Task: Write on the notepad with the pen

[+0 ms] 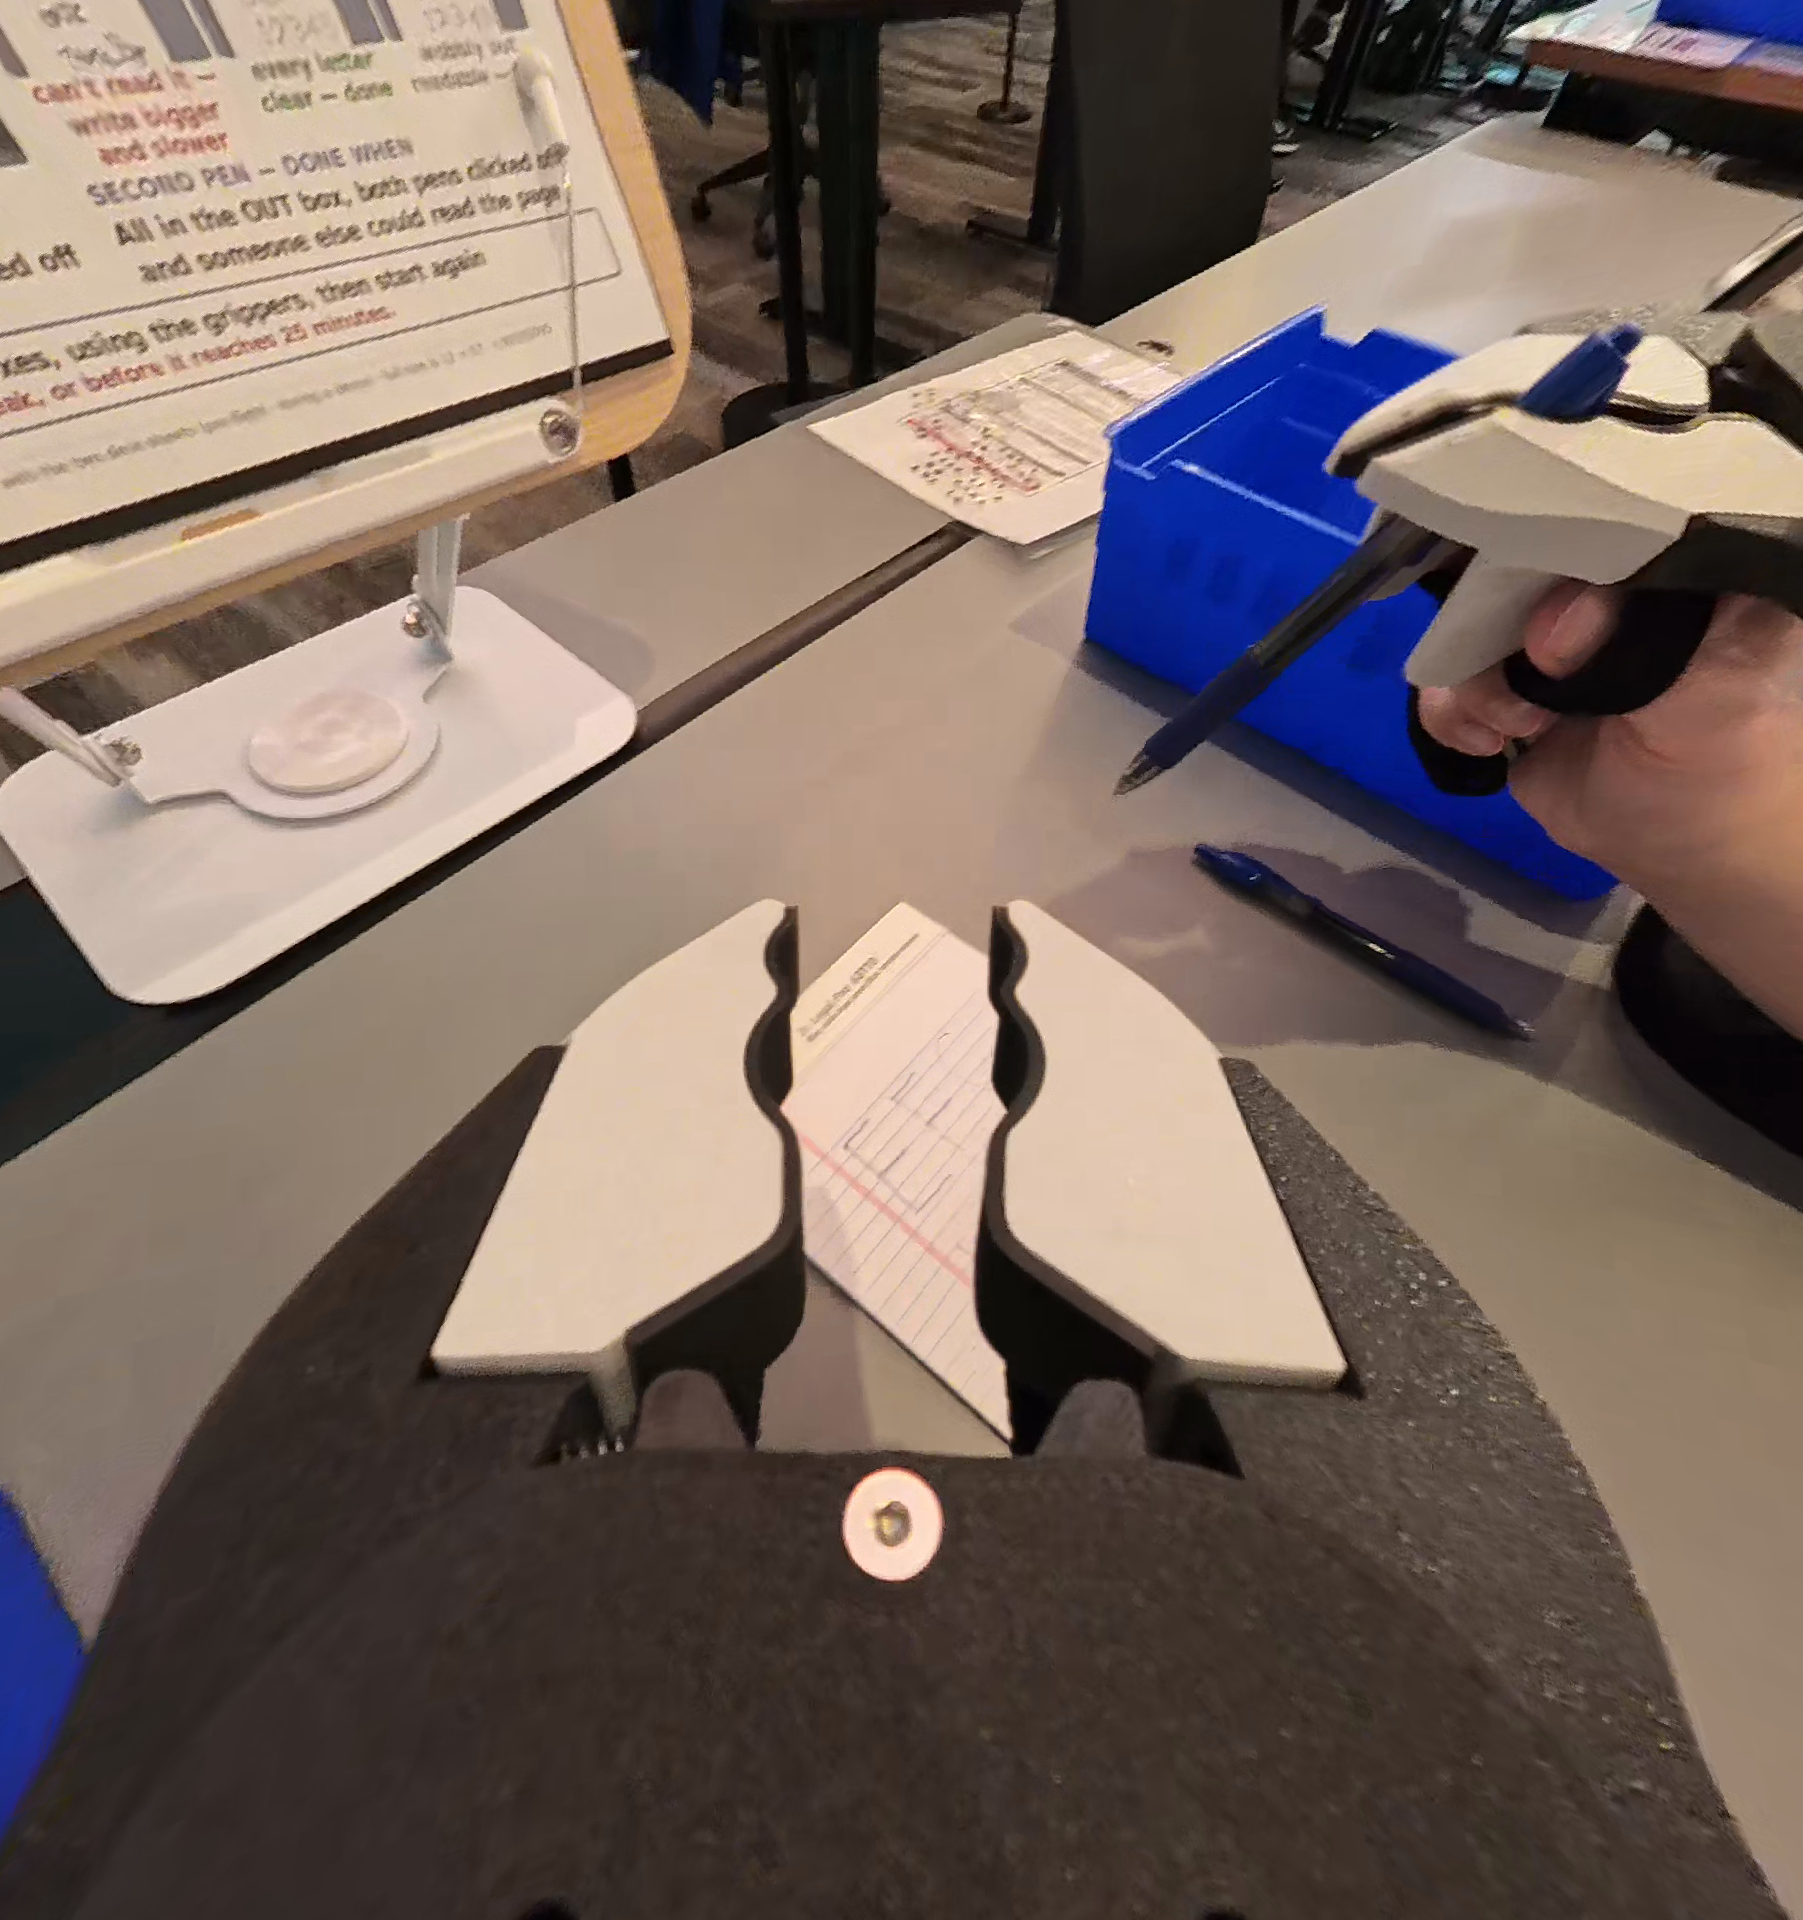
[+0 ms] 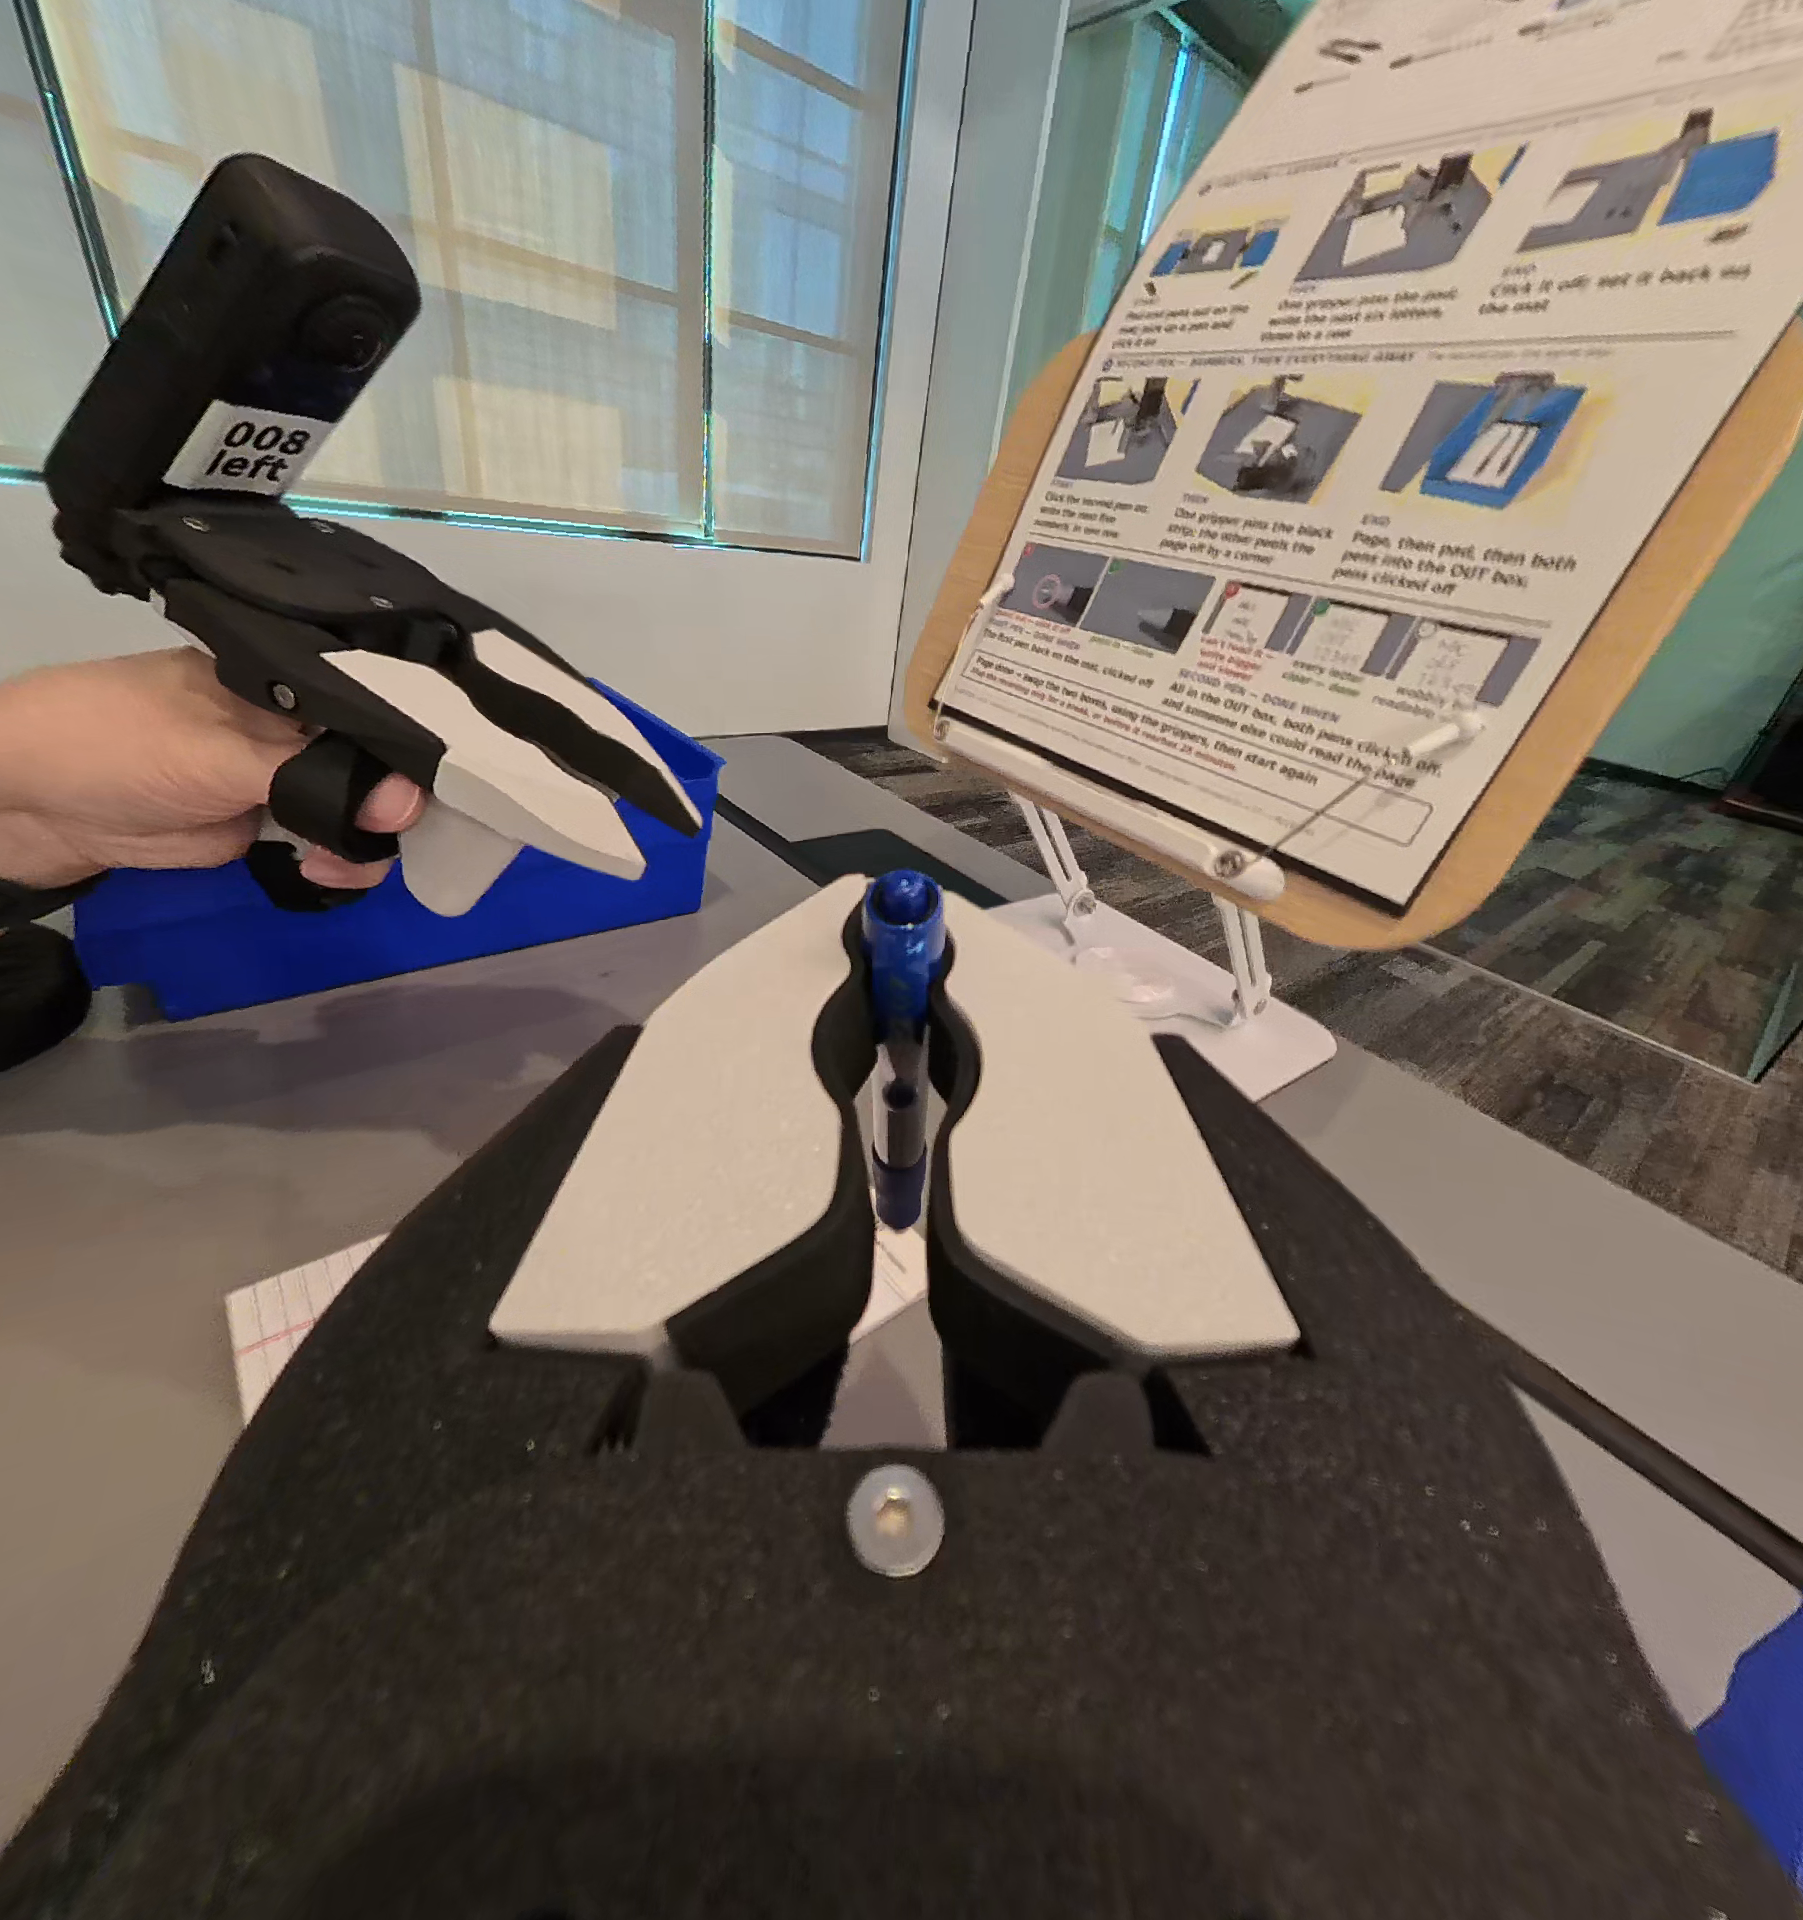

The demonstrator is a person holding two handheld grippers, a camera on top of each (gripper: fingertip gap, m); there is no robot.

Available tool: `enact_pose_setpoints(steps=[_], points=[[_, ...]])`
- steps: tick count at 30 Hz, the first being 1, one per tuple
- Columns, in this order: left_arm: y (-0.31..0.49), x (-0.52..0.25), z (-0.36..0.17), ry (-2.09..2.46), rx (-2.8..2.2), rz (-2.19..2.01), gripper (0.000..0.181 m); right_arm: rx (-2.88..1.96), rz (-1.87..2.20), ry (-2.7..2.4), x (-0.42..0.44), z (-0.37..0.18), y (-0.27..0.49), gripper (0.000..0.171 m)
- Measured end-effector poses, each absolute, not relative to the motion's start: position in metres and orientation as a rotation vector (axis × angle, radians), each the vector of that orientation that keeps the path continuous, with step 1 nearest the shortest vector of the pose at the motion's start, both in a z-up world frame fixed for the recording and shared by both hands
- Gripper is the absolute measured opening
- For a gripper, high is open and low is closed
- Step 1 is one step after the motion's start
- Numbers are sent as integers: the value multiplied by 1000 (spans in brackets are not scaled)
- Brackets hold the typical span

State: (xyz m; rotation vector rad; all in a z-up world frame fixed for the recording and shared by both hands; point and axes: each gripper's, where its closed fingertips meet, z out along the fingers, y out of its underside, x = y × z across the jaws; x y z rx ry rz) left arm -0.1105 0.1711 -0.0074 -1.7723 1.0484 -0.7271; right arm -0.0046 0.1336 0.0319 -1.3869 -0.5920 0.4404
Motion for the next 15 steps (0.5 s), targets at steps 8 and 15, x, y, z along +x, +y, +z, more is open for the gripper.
enact_pose_setpoints(steps=[8, 15], points=[[156, -110, 15, 1045, -1716, -792, 34, -1399, 355, -681, -21, 81, 136, 5], [154, -111, 17, 1044, -1710, -810, 32, -1388, 355, -666, -9, 91, 147, 5]])
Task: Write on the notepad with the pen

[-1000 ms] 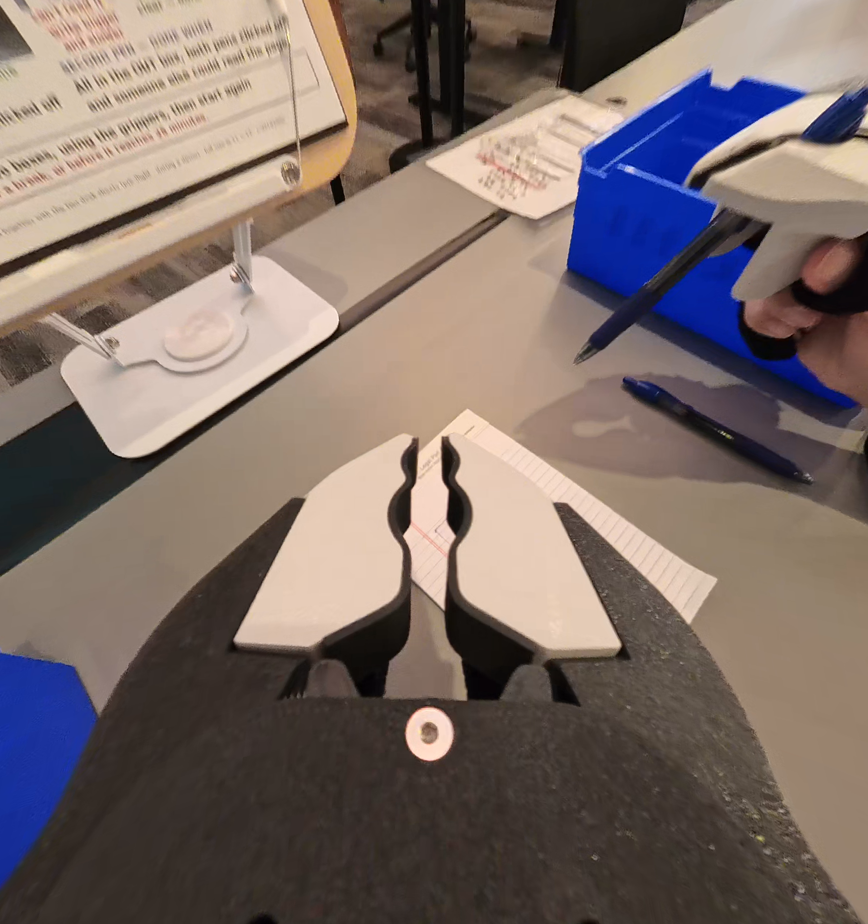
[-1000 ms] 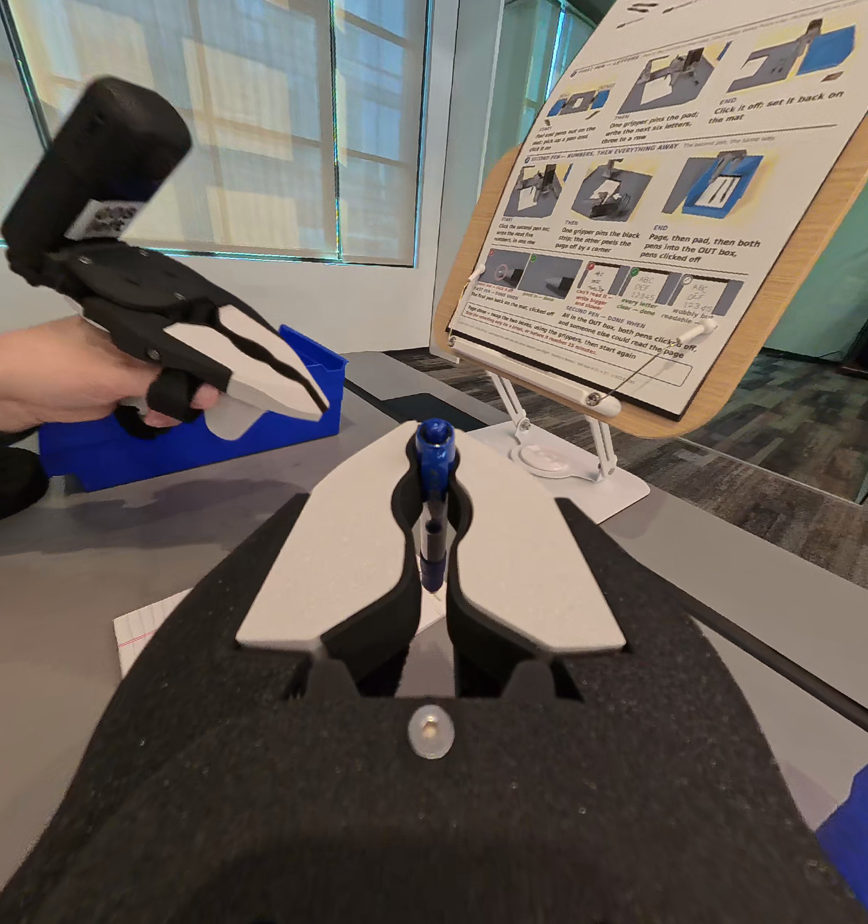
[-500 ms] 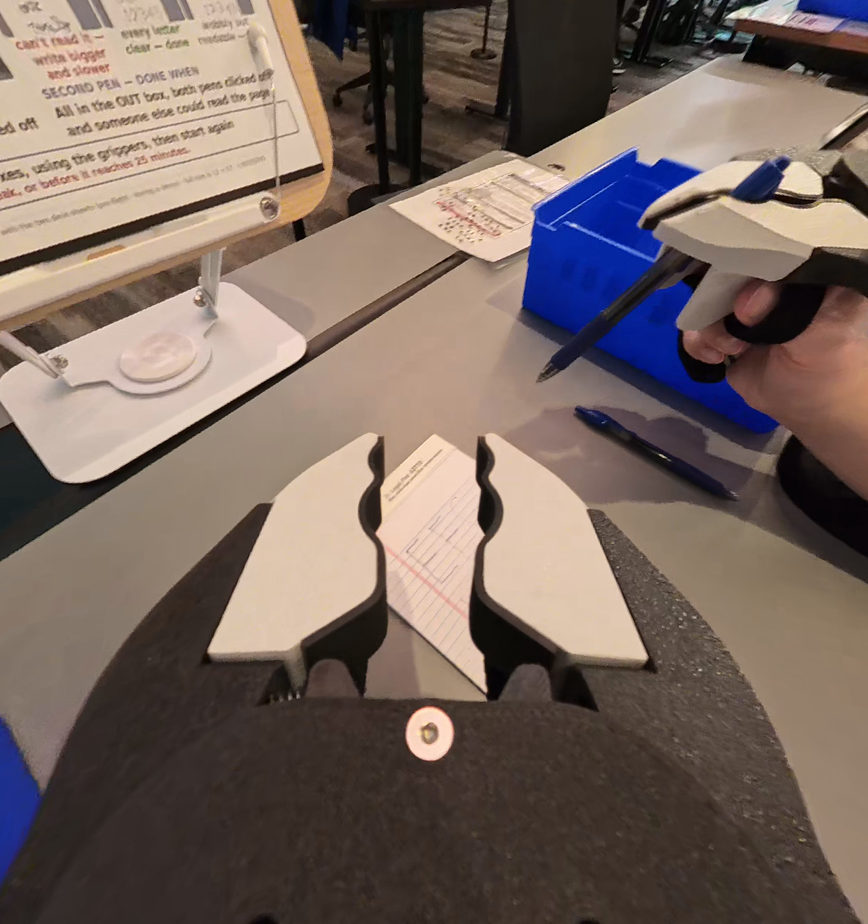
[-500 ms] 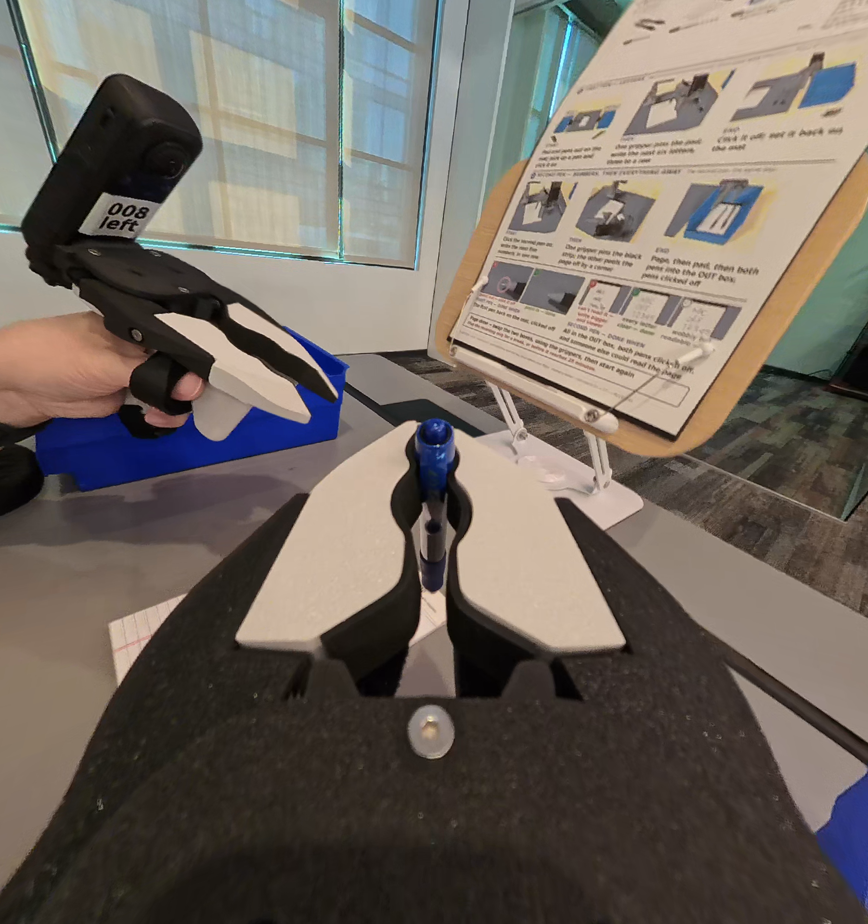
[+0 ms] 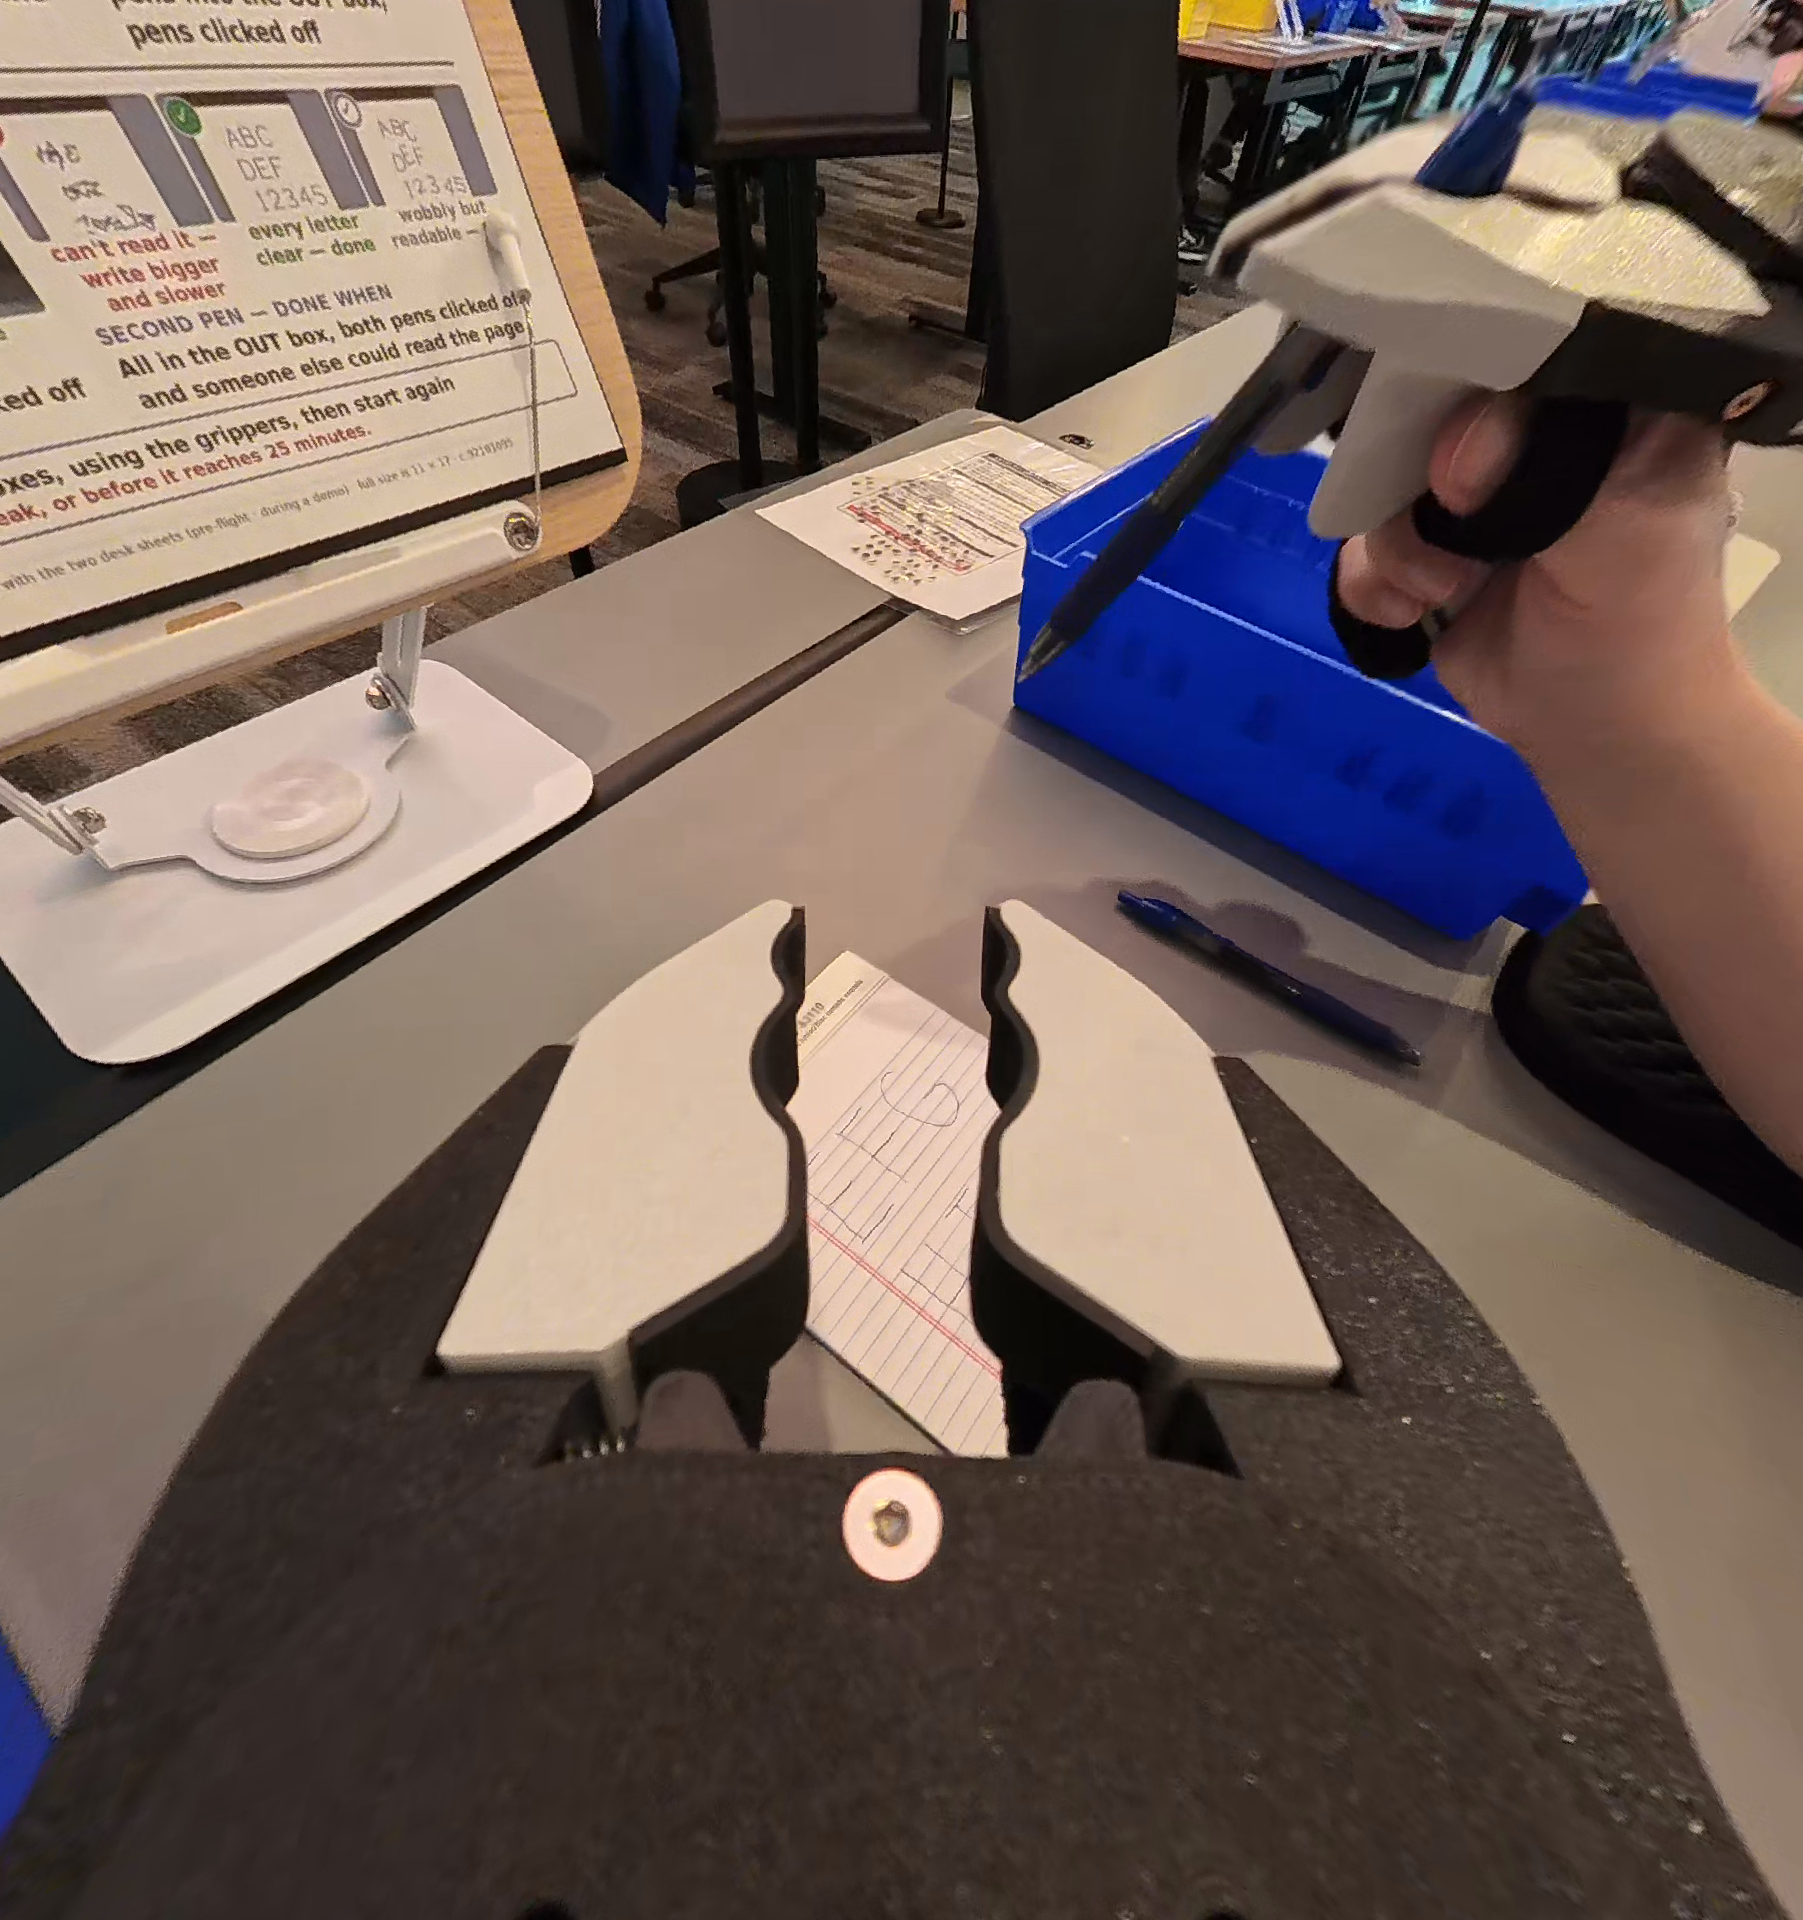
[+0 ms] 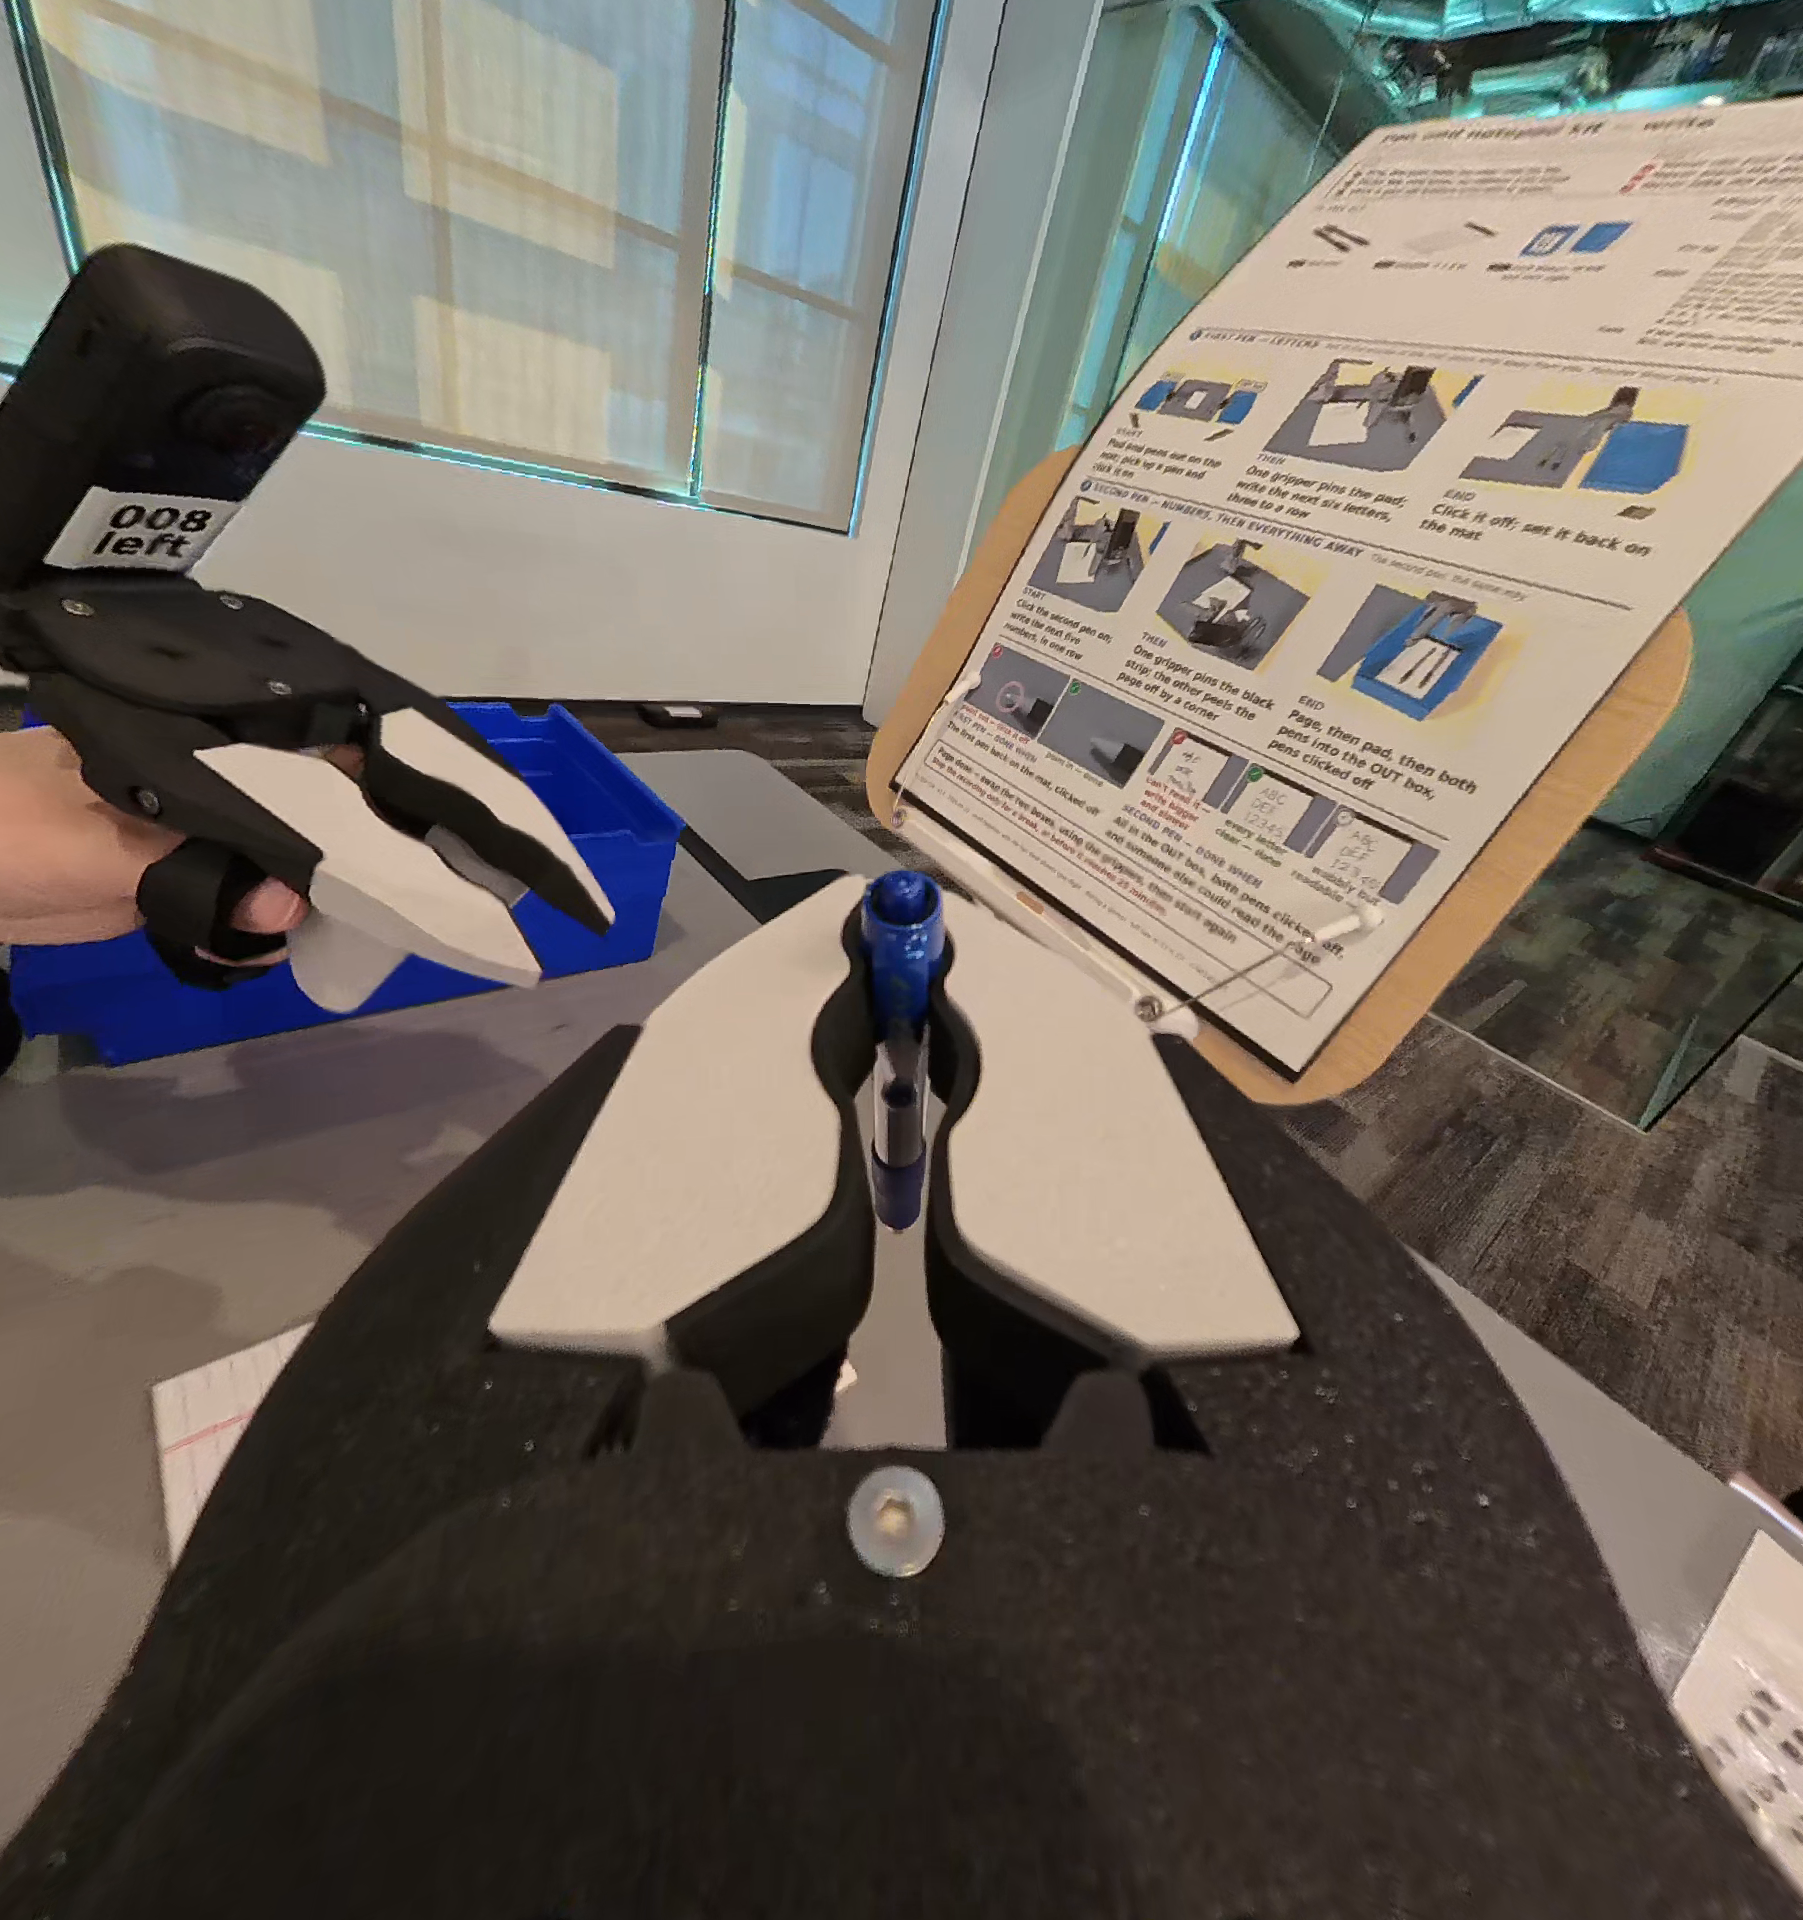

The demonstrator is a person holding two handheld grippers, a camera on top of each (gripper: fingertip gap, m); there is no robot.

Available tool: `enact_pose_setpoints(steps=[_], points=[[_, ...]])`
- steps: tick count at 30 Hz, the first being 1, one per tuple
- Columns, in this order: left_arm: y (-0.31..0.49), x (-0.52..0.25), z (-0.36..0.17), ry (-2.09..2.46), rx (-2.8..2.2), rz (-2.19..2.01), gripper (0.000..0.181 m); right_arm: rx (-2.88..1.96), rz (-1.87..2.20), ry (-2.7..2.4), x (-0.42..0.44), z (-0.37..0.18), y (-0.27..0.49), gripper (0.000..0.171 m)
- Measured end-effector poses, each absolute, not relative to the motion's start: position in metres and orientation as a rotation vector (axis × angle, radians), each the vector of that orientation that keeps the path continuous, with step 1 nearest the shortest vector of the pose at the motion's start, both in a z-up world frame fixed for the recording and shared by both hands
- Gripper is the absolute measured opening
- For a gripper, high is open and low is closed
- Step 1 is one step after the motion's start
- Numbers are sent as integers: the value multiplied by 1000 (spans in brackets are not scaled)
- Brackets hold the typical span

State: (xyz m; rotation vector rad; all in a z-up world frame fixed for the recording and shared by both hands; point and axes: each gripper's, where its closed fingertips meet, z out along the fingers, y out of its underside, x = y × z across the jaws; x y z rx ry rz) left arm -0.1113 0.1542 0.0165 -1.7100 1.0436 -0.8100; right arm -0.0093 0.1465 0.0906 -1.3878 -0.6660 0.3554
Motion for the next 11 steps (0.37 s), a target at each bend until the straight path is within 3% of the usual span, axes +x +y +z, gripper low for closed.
enact_pose_setpoints(steps=[11], points=[[148, -100, 0, 1146, -1690, -791, 32, -1386, 469, -543, 25, 80, 153, 5]])
